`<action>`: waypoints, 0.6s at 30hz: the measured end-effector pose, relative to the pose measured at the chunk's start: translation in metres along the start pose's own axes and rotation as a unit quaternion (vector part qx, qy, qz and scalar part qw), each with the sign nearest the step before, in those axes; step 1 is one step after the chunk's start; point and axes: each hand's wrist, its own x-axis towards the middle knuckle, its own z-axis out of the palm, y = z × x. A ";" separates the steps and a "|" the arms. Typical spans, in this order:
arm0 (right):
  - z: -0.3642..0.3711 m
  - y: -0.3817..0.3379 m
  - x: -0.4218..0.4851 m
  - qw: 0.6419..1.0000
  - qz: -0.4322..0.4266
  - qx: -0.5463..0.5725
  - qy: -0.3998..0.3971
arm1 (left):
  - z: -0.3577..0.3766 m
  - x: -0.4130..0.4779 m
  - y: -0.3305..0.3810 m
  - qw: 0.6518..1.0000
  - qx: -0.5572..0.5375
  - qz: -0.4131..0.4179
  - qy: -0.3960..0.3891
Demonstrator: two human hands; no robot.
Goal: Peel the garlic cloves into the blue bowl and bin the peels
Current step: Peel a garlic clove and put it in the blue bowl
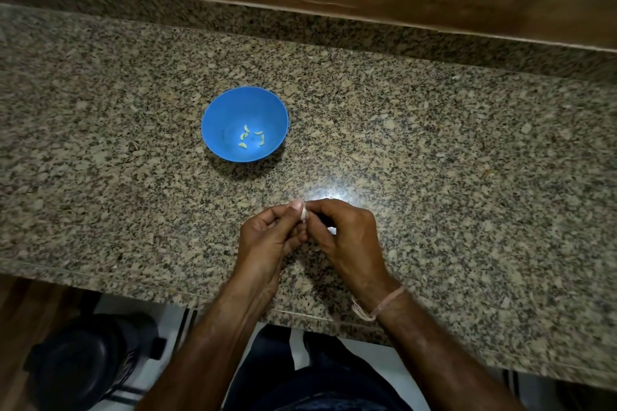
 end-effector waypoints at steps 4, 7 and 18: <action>0.005 0.000 -0.003 1.000 -0.008 -0.012 0.014 | -0.001 -0.001 -0.003 1.000 -0.012 -0.013 -0.001; 0.007 0.002 -0.003 1.000 -0.005 0.002 0.008 | -0.003 -0.001 -0.006 0.999 -0.041 -0.030 0.002; 0.014 0.017 -0.002 0.980 0.141 0.136 0.025 | -0.017 0.008 -0.010 0.998 -0.025 -0.031 0.046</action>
